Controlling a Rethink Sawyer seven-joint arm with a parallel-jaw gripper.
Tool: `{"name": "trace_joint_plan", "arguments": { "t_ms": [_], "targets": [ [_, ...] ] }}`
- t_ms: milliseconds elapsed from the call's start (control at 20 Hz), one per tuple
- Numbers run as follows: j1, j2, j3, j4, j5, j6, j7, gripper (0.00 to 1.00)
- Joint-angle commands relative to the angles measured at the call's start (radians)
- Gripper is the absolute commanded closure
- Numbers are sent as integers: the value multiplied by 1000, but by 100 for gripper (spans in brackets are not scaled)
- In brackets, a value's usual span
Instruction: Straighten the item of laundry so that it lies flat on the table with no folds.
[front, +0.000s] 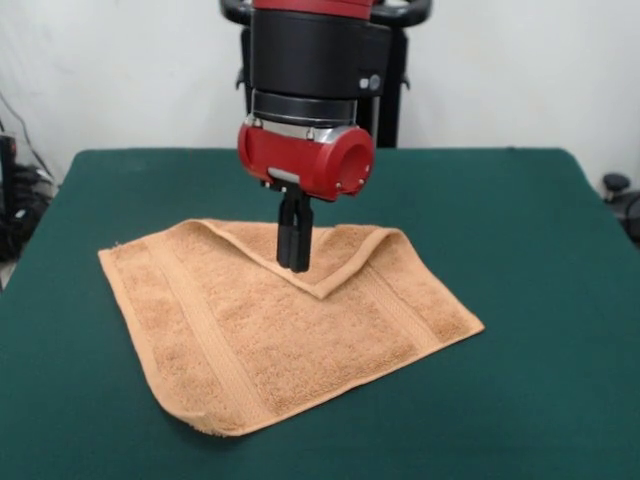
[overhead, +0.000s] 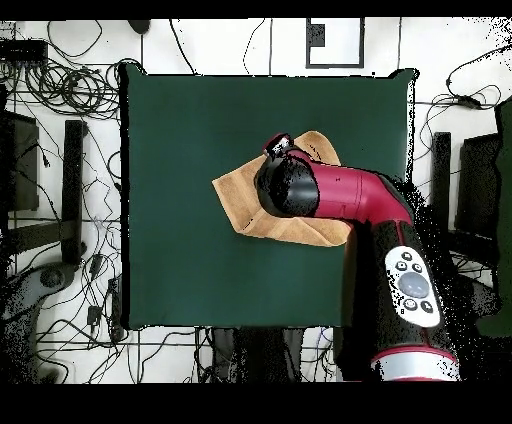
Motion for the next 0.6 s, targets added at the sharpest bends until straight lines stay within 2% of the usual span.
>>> {"name": "trace_joint_plan", "arguments": {
  "t_ms": [50, 200, 600],
  "targets": [
    [-2, 41, 111, -11, -91, 82, -185, 100],
    [-8, 37, 122, -18, -114, 86, -196, 100],
    [-24, 5, 158, -50, -112, 263, -253, 100]
  ]
}}
